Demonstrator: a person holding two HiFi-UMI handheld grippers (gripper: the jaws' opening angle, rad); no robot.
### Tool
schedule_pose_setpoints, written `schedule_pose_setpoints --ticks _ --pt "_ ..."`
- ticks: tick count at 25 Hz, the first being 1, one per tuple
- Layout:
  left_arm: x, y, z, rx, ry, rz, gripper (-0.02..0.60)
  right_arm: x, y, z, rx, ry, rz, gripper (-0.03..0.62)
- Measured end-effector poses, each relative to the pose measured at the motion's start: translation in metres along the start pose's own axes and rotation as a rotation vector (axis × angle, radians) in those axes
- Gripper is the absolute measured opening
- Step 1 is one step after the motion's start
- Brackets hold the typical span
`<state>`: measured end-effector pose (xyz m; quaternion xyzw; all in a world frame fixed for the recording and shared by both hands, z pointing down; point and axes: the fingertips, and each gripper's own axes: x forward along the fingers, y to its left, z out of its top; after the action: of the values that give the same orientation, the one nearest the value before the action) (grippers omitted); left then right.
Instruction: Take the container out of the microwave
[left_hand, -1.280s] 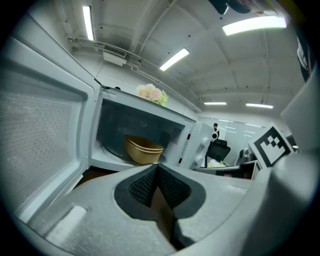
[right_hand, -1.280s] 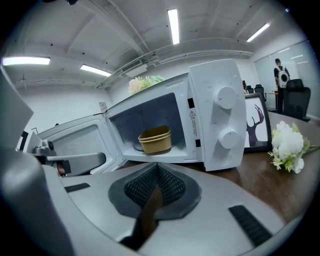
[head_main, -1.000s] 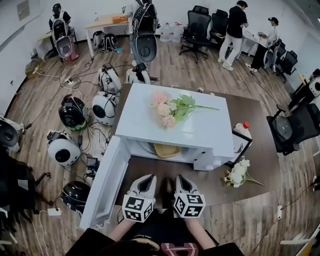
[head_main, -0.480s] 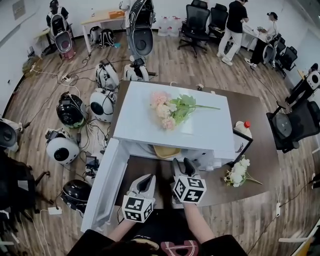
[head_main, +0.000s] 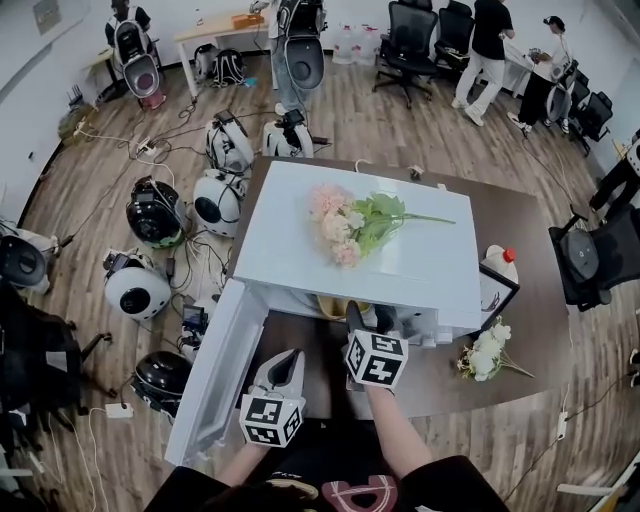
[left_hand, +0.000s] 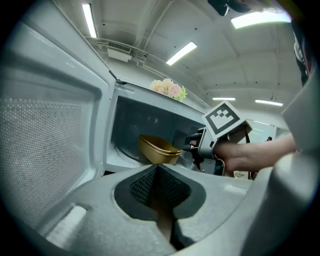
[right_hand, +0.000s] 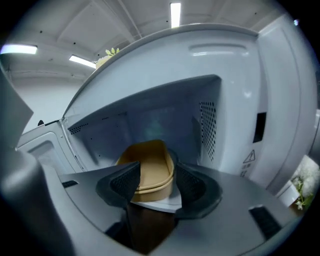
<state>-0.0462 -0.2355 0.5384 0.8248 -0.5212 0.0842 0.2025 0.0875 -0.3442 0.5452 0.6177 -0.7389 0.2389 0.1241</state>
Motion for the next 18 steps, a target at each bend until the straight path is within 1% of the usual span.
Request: schedule_pose_setpoints --ticks 3,7,14,18 --pt "-0.001 0.004 0.001 0.004 -0.002 0.018 0.009 0.009 -0.003 0.0 0.009 0.006 -0.048 0.222" --pt "-0.002 0.009 0.004 0.013 -0.006 0.03 0.009 0.021 -0.006 -0.007 -0.01 0.058 -0.095 0.222" --pt "-0.002 0.014 0.006 0.018 -0.012 0.036 0.009 0.035 -0.008 -0.014 -0.008 0.119 -0.099 0.221" --pt "-0.001 0.018 0.006 0.011 -0.013 0.045 0.009 0.037 -0.012 -0.02 -0.002 0.142 -0.118 0.196"
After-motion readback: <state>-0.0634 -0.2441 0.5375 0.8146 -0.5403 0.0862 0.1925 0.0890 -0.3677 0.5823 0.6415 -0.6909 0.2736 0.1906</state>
